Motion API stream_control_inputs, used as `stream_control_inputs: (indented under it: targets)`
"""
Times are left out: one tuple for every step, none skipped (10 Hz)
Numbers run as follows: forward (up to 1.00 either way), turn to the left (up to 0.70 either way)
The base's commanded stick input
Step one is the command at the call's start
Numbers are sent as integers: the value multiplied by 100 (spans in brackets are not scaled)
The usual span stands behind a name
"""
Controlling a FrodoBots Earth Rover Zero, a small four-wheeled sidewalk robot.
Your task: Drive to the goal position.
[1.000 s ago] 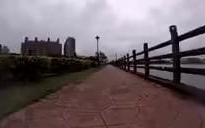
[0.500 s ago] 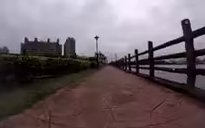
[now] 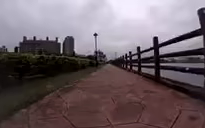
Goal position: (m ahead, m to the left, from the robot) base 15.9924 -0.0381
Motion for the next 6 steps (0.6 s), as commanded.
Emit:
stream_control_inputs:
  targets:
    - [100,0]
    - [100,0]
    - [100,0]
    - [100,-34]
    - [100,-40]
    - [100,-40]
